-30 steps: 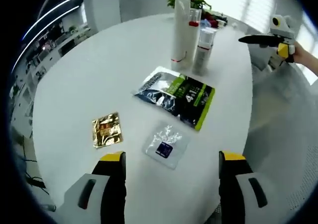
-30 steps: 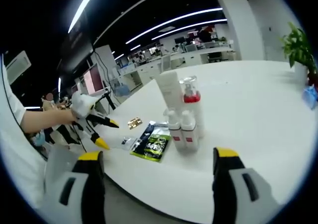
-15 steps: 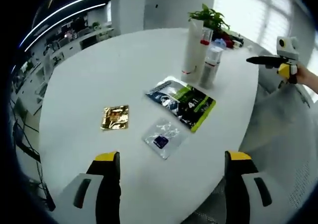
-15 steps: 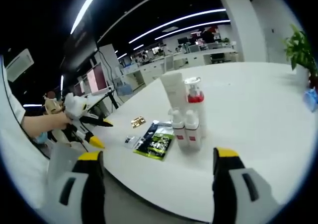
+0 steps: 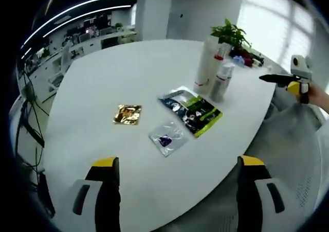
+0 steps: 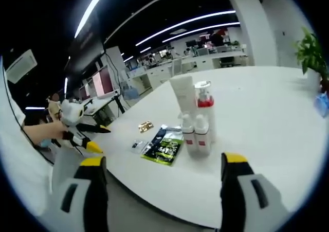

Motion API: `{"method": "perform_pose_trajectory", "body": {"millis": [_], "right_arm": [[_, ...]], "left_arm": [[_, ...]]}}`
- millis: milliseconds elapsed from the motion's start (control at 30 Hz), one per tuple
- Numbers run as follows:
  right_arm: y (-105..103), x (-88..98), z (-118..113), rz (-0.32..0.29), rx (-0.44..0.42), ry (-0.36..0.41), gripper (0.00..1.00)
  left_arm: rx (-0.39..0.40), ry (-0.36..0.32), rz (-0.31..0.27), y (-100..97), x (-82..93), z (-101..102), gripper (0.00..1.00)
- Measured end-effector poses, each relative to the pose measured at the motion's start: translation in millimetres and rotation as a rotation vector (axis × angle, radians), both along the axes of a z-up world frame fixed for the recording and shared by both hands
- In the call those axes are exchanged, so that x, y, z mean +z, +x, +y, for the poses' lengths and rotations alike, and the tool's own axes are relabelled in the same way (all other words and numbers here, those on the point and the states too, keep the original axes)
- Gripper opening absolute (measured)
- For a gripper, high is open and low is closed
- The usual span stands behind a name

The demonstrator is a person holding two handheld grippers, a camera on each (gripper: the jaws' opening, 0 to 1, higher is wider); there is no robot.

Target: Arrange the skincare products in the storage area until every visible bottle or jar stands upright without overlapping.

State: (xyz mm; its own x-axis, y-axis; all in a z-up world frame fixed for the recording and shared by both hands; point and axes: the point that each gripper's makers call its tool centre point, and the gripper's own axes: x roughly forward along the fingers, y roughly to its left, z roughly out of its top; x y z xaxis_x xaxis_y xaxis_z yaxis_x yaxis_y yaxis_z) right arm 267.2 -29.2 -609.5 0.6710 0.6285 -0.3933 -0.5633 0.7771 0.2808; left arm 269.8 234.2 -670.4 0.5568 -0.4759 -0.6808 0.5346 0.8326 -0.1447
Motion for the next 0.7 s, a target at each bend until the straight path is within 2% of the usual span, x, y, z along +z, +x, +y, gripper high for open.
{"method": "perform_pose_trajectory", "body": {"millis": [467, 700], "right_arm": [[-1.0, -1.1, -1.0, 0.006, 0.004, -0.002, 0.93], [1.1, -3.4, -1.9, 0.009, 0.002, -0.003, 0.93]], "left_arm": [[0.010, 0.017, -0.016, 3.7, 4.1, 3.4, 0.95], [0.024, 0.033, -0.010, 11.1, 0.3, 6.7, 0.97]]}}
